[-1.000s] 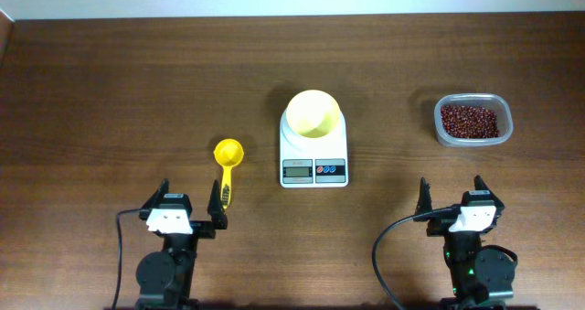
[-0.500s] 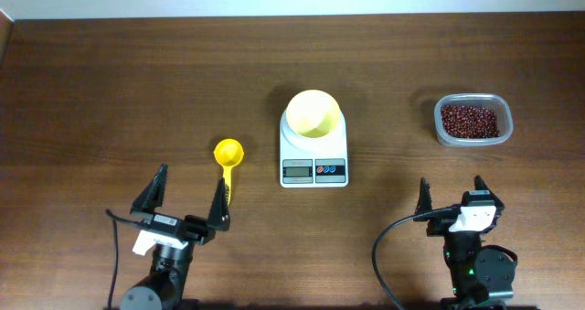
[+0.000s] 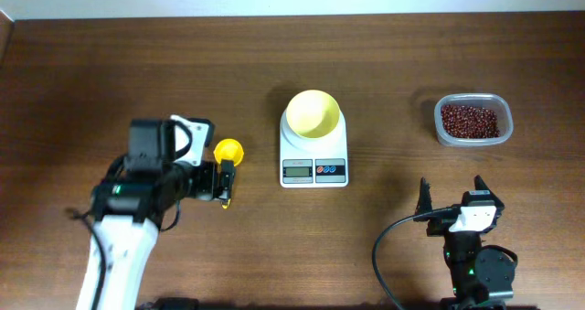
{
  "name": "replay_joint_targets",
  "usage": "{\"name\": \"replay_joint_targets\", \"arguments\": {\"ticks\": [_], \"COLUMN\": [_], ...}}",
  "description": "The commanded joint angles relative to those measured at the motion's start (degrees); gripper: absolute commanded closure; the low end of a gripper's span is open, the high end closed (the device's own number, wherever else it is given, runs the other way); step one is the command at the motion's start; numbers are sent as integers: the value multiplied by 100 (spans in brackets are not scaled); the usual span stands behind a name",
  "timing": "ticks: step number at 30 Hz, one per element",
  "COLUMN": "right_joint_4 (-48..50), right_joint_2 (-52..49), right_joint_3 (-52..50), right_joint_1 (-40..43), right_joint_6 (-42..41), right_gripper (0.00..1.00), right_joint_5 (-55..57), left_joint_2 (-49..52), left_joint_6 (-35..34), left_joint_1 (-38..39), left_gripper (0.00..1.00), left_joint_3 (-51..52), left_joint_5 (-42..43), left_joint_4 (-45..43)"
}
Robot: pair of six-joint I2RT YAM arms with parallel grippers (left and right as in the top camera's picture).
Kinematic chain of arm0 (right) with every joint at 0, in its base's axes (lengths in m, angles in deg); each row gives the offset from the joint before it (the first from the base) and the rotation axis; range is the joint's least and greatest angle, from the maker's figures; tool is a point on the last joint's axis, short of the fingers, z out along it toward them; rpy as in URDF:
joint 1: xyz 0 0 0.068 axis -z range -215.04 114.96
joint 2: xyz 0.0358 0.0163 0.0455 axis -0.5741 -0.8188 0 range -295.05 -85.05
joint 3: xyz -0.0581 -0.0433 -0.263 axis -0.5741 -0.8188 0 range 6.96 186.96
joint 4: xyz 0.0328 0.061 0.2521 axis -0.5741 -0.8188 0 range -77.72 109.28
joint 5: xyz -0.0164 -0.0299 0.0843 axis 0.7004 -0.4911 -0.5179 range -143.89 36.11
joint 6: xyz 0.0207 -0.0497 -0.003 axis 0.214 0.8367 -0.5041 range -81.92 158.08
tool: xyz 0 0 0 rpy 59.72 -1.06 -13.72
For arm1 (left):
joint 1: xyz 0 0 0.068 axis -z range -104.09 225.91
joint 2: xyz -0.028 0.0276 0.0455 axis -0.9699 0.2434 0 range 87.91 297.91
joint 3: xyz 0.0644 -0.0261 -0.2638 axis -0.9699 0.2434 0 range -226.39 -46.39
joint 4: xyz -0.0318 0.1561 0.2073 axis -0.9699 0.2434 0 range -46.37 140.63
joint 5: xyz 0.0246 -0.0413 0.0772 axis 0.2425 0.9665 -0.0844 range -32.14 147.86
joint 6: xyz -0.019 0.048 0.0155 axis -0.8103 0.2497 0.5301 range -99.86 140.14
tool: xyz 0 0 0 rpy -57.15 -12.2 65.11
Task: Scoop item into bowl and weigh 50g on scale
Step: 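Move the left gripper down to the yellow scoop's handle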
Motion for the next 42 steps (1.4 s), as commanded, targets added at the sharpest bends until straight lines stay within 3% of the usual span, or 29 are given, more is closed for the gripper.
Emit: {"name": "replay_joint_targets", "arguments": {"ticks": [1, 4, 6, 11, 18, 42], "right_joint_4": [-46, -46, -46, -46, -46, -46], "right_joint_2": [39, 39, 39, 39, 39, 39], "right_joint_3": [-31, -31, -31, -31, -31, -31], "right_joint_1": [26, 26, 26, 26, 28, 26], "right_joint_6": [-44, -44, -44, -44, -44, -44], "right_gripper": [1, 1, 1, 1, 1, 1], "right_joint_5": [7, 7, 7, 7, 7, 7], "left_joint_2": [754, 1759, 2275, 2968, 2994, 3003], "left_joint_6": [-98, -907, -907, -859, -708, -651], "left_joint_1": [-275, -1117, -1180, -1172, -863, -863], "left_gripper": [1, 1, 1, 1, 1, 1], "left_joint_3": [-68, -68, -61, -55, -46, 444], "left_joint_5": [328, 422, 789, 807, 782, 614], "left_joint_4": [31, 37, 68, -256, -476, -1257]}}
